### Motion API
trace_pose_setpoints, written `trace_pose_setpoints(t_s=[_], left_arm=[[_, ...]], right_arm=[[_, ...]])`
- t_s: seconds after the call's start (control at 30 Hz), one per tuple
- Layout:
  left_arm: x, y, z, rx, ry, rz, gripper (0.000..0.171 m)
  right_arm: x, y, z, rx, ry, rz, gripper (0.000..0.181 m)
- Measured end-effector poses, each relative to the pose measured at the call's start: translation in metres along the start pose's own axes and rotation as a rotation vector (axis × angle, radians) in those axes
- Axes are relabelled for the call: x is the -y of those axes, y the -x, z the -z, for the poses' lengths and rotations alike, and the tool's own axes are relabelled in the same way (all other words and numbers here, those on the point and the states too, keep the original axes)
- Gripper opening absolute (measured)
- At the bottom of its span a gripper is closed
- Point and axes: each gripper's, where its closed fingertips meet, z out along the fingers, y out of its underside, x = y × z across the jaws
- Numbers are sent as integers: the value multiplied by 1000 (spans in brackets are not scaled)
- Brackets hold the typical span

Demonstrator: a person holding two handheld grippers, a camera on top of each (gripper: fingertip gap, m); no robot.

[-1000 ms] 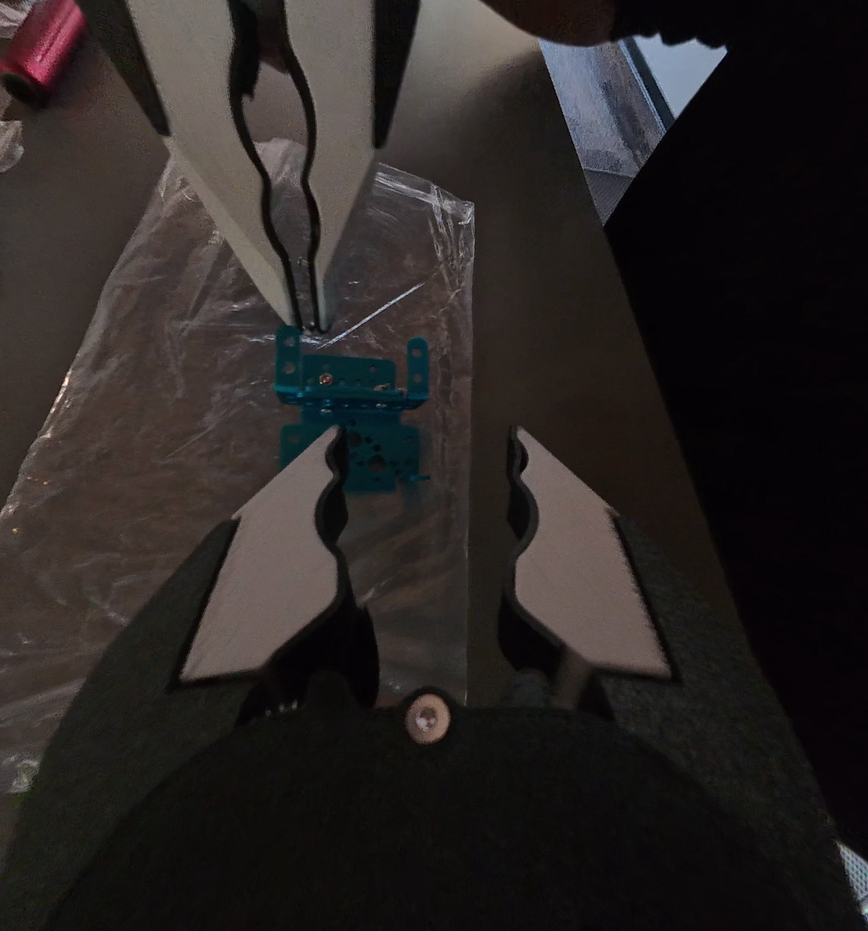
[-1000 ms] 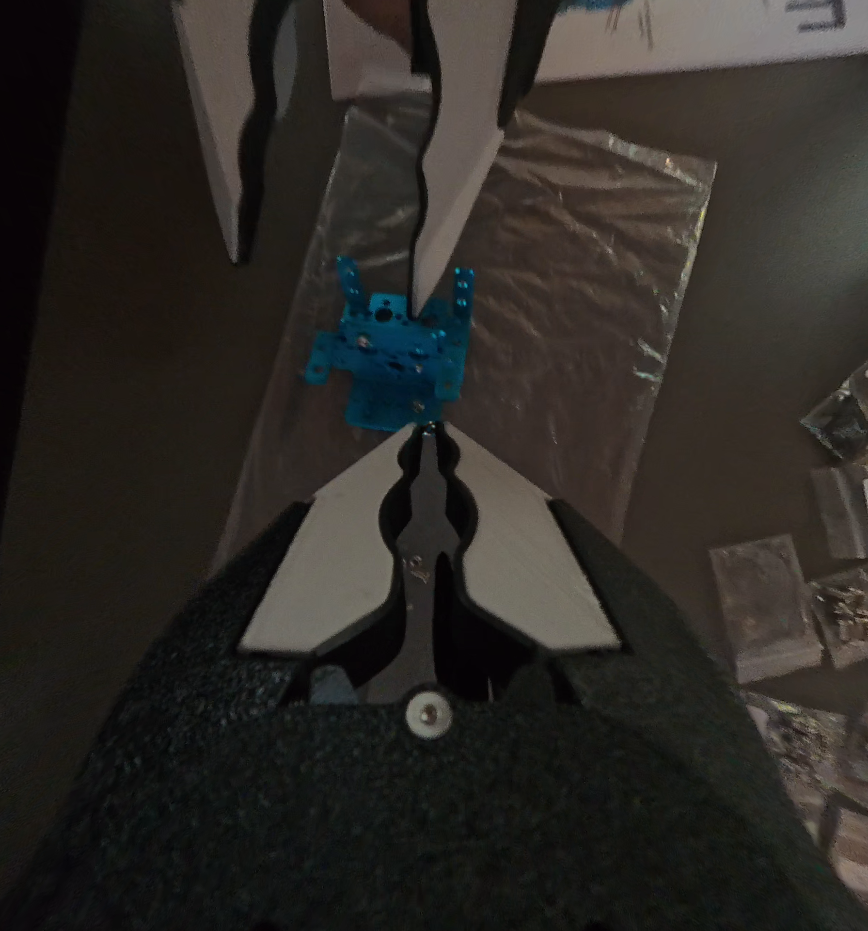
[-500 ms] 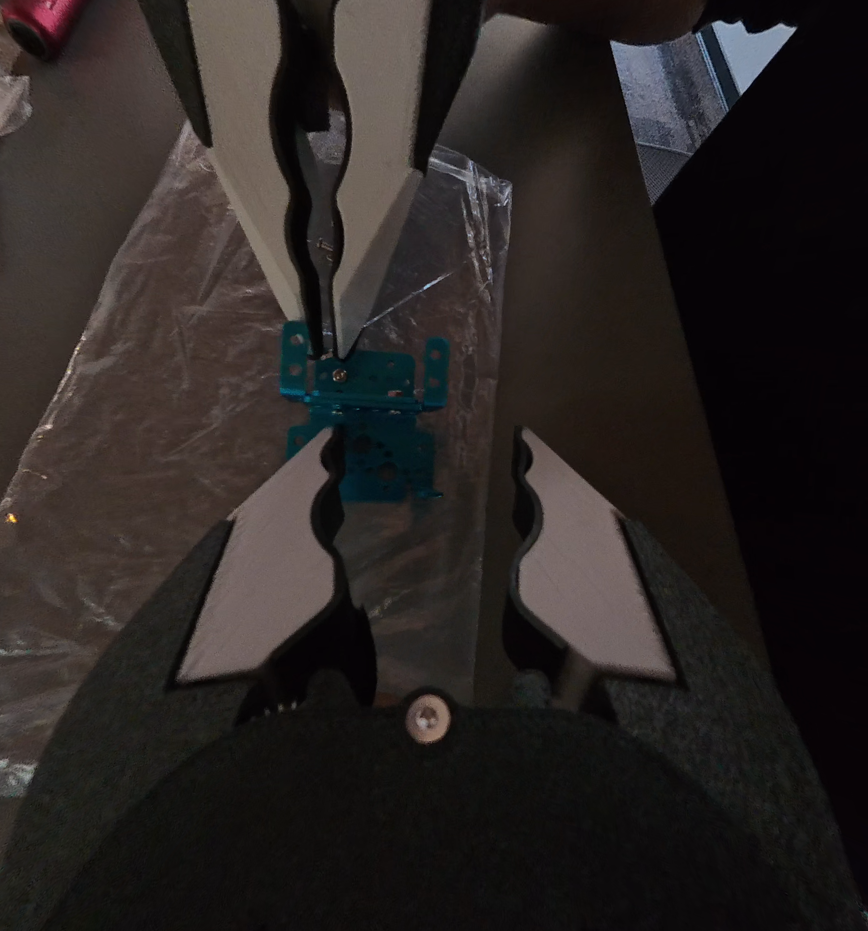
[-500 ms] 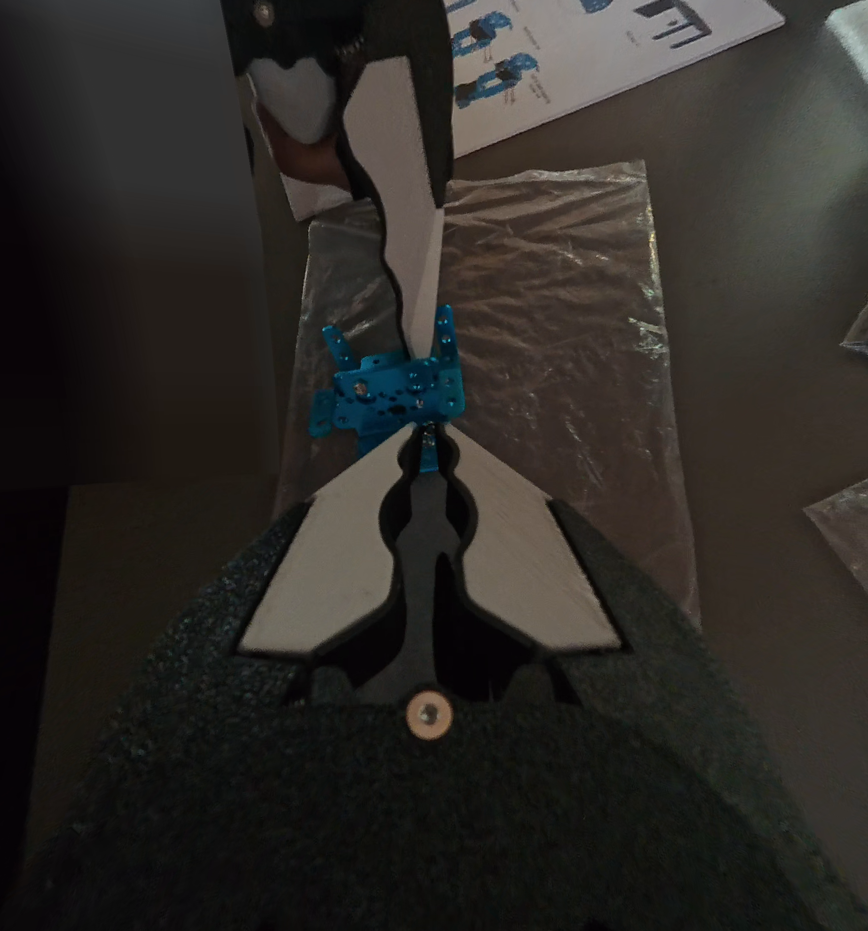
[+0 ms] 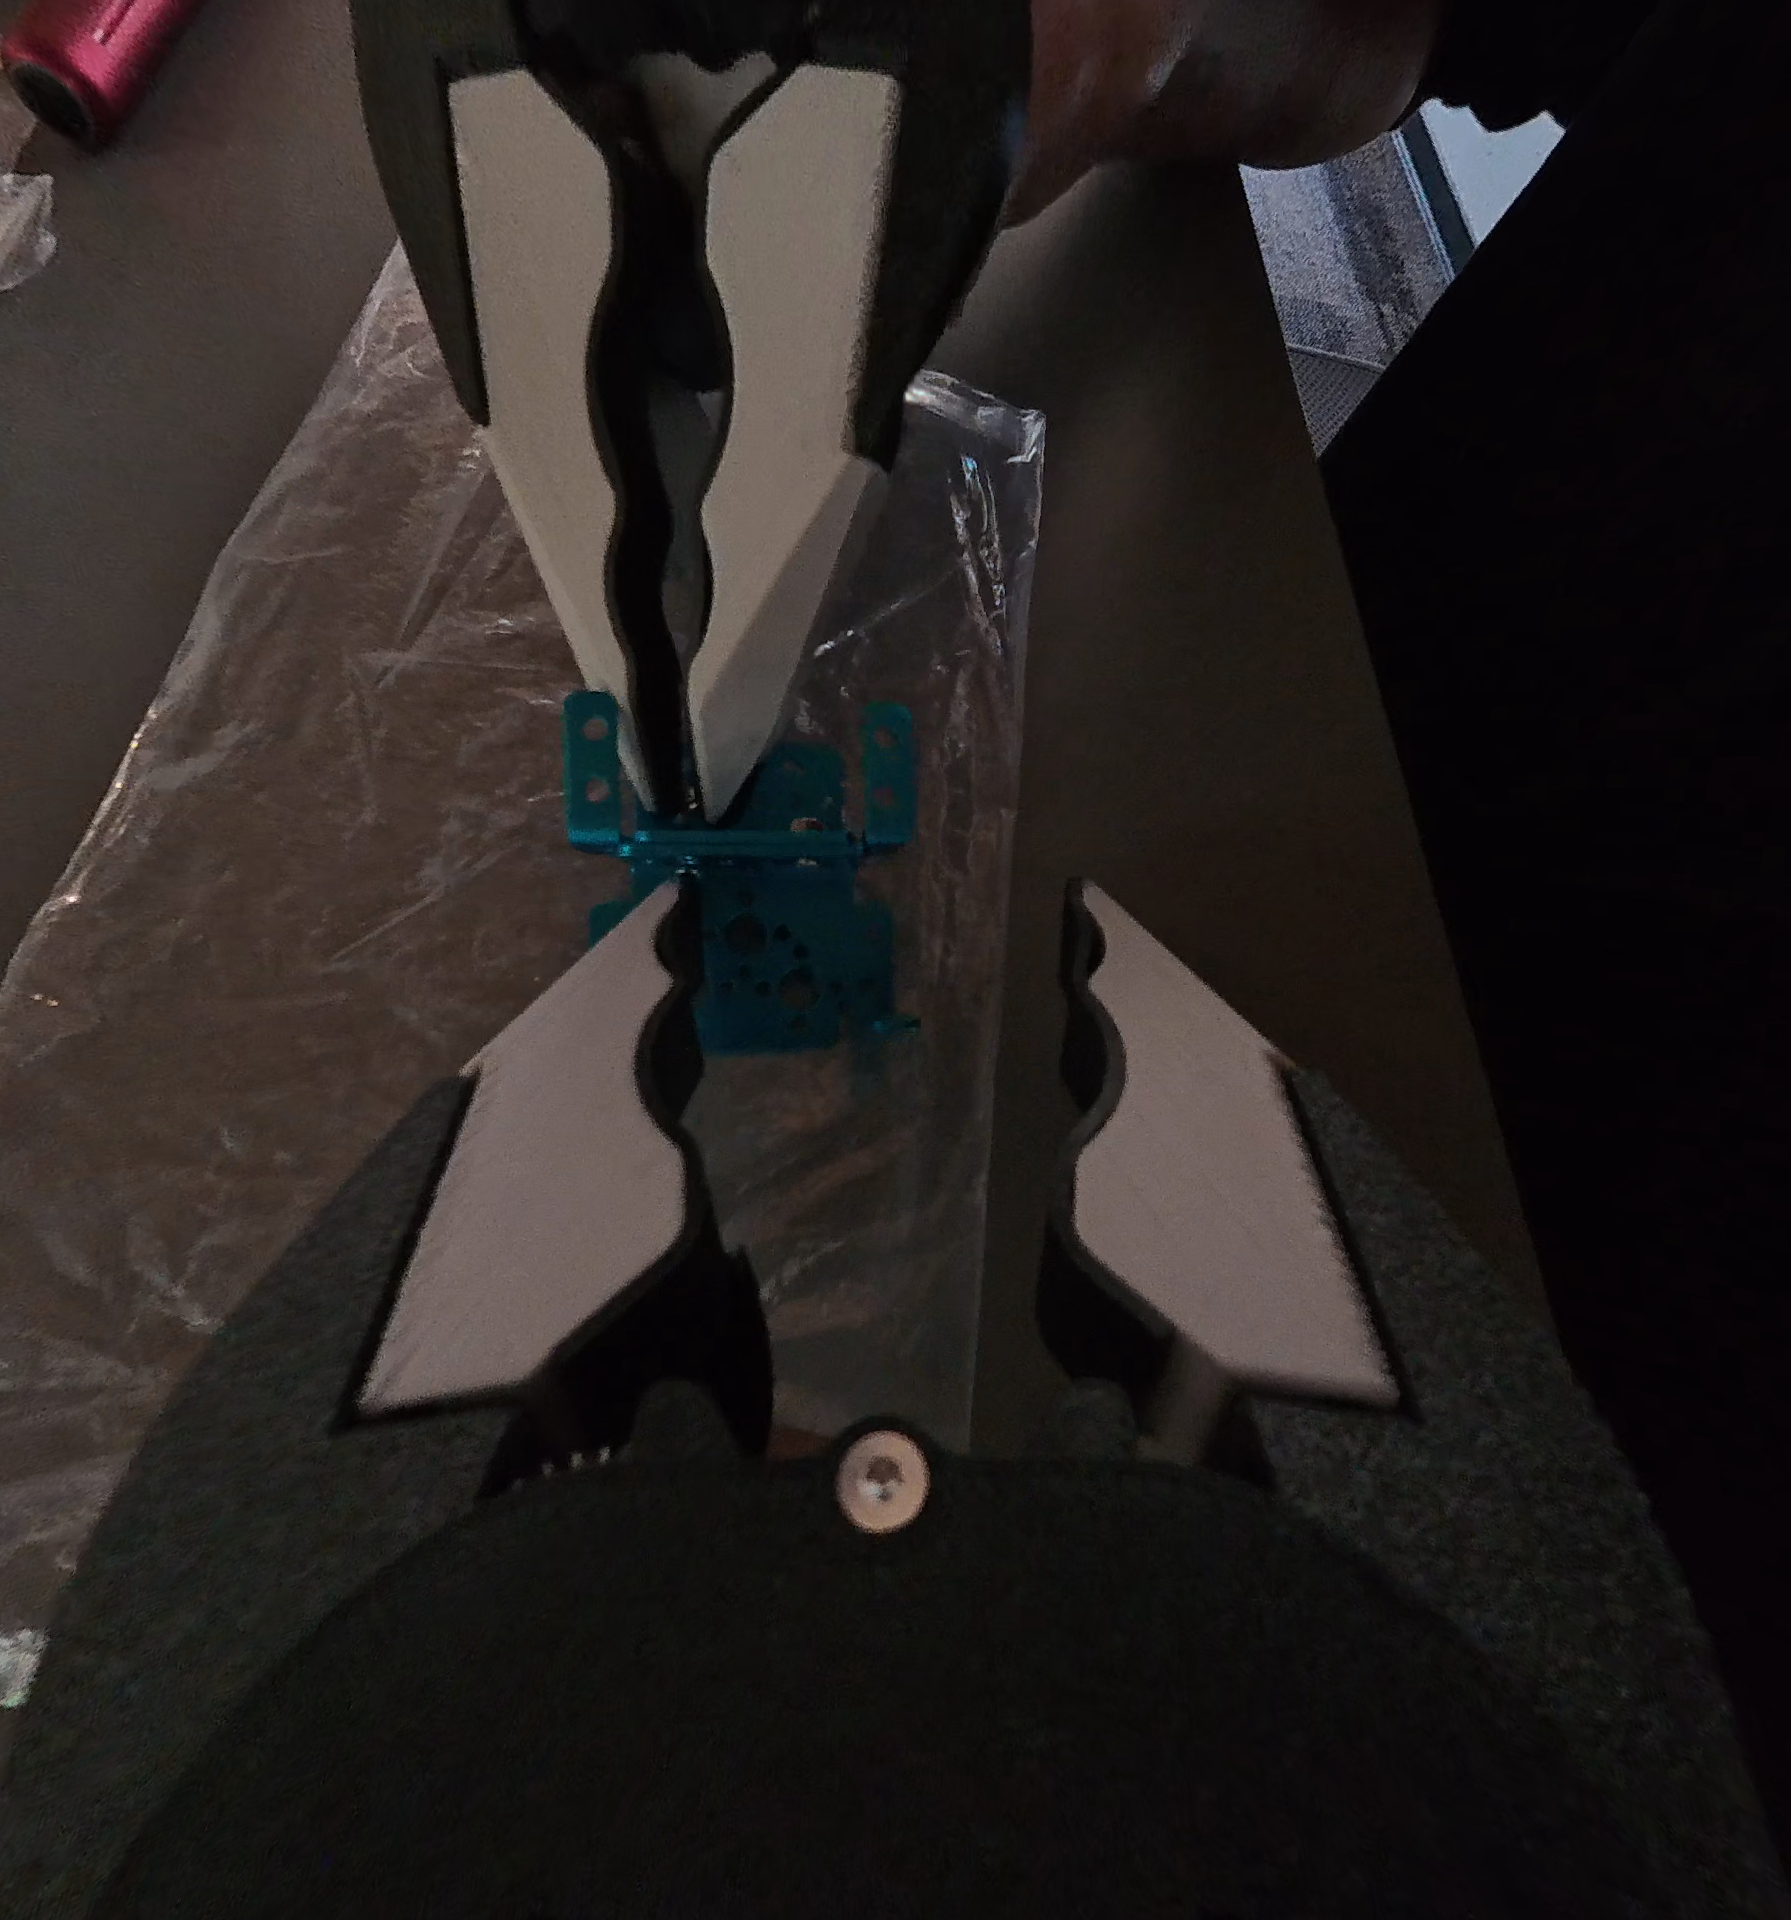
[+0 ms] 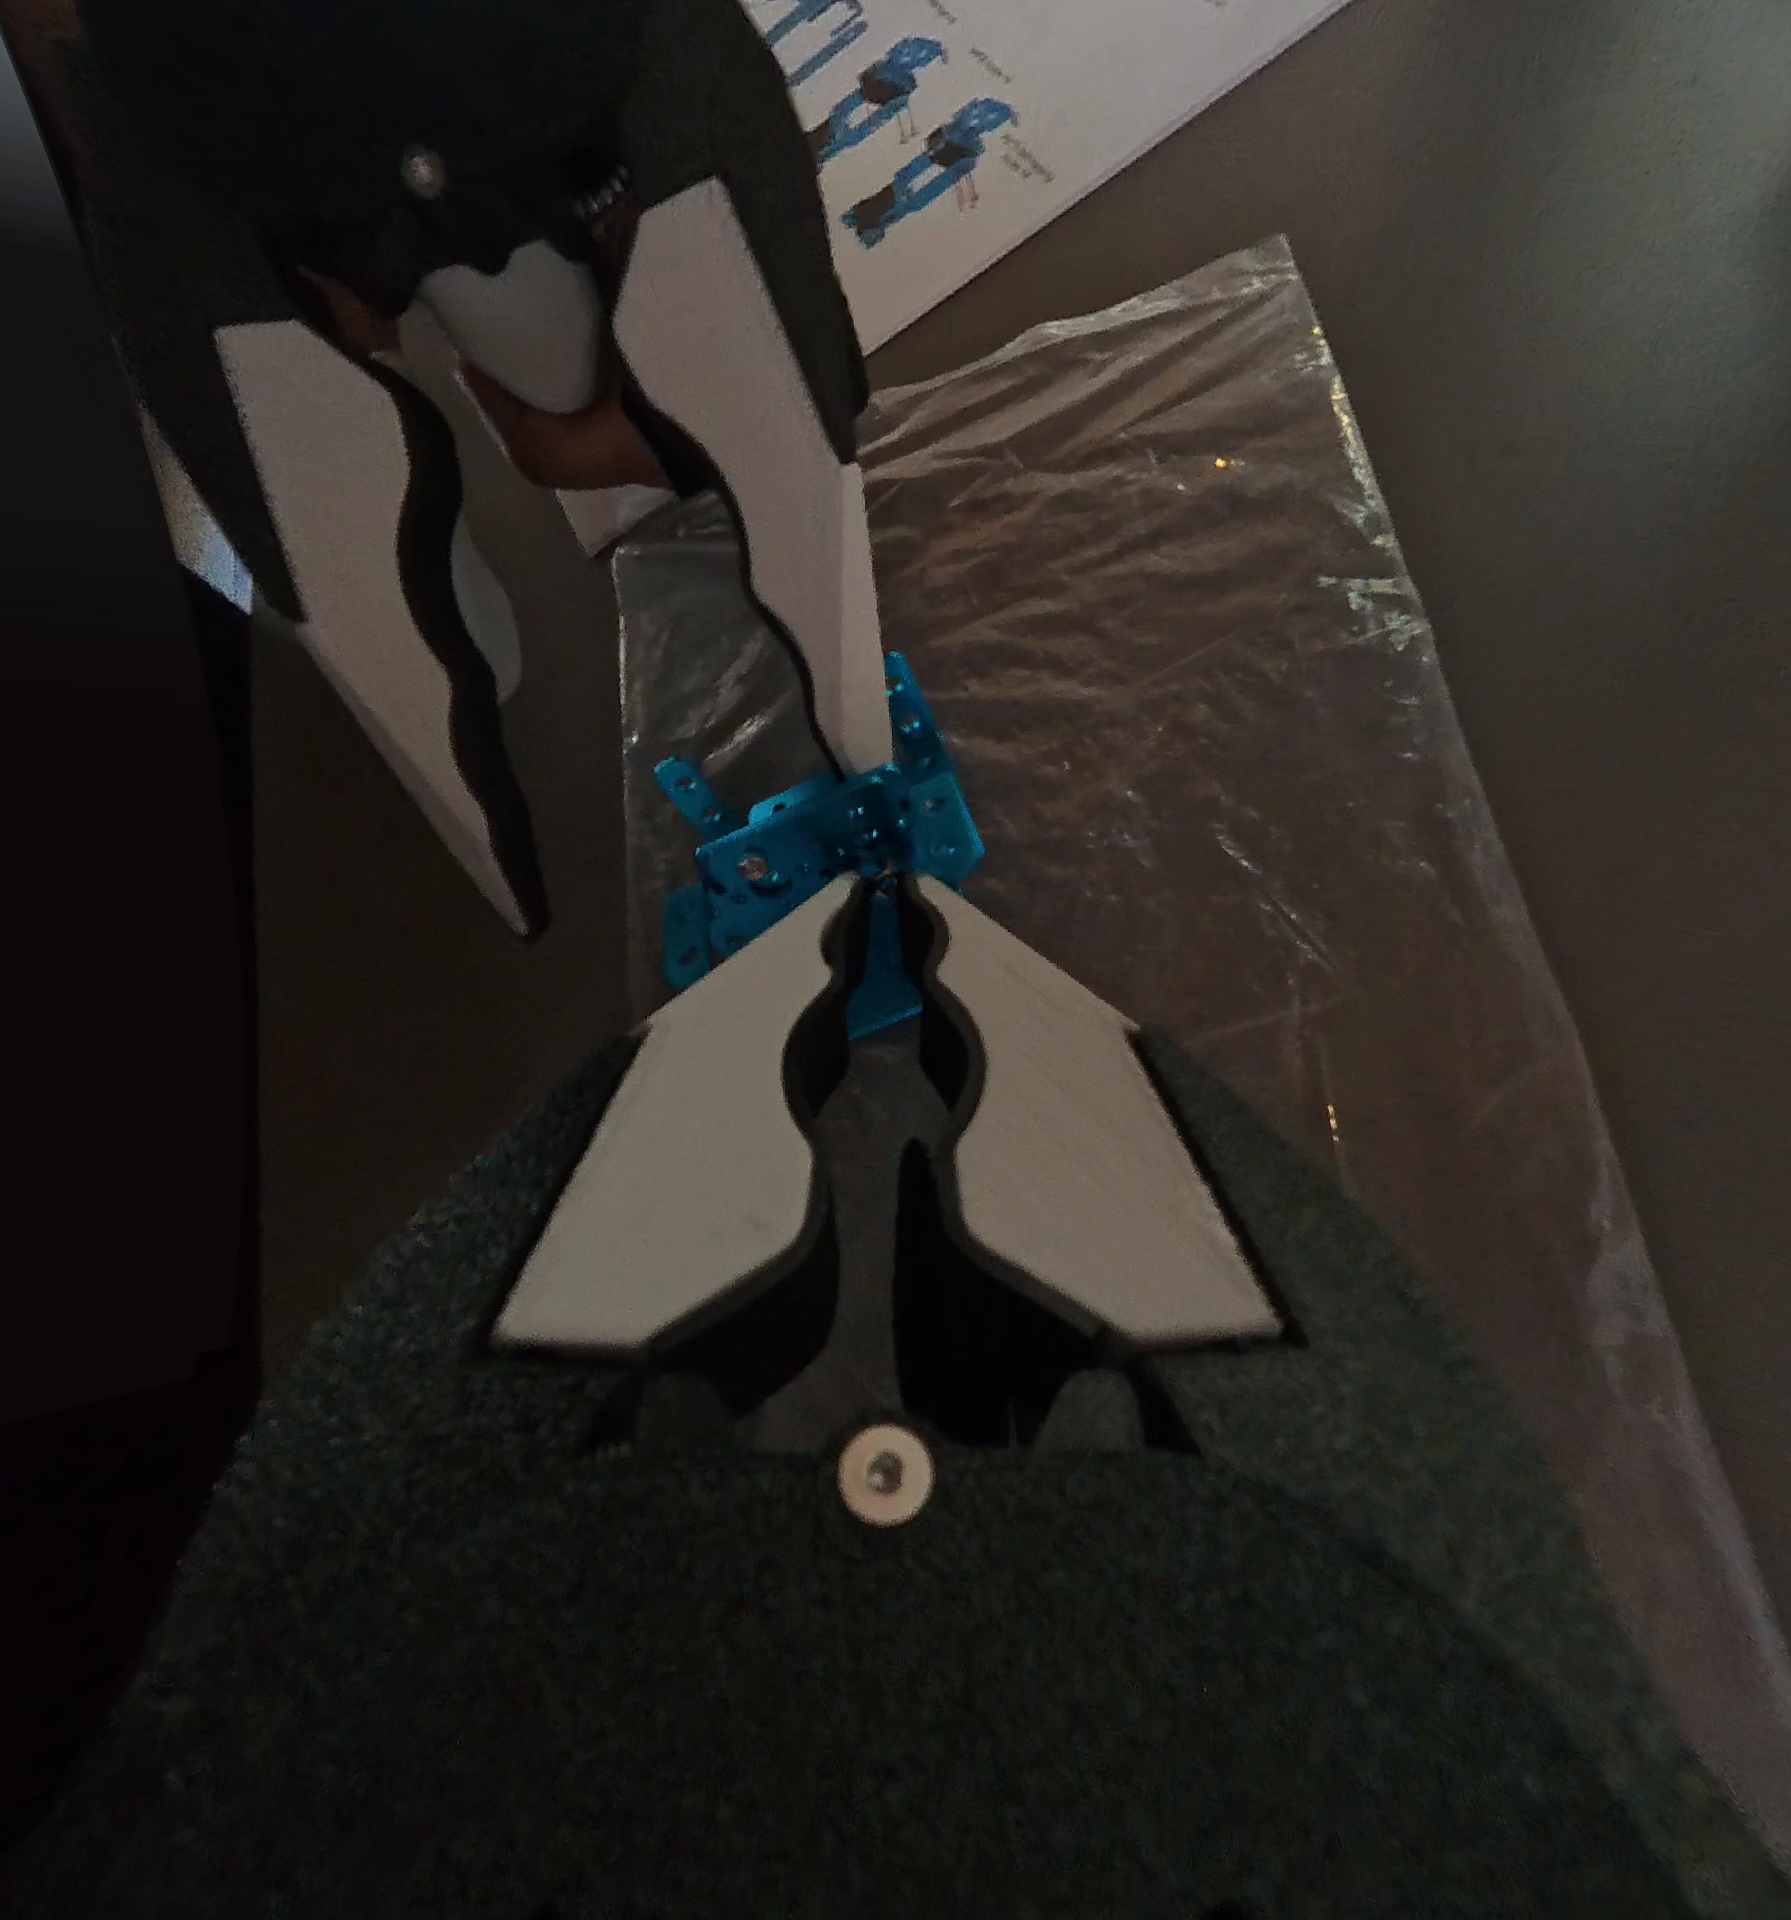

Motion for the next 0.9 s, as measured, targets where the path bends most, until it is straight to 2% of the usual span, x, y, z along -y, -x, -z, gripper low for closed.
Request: trace_pose_setpoints(t_s=[0.37,0.9], left_arm=[[2,-1,-2,-3,-4,3,70],[1,-4,-2,-8,0,-13,69]], right_arm=[[2,-3,0,17,-31,-52,3],[-1,4,-1,228,-32,-234,3]])
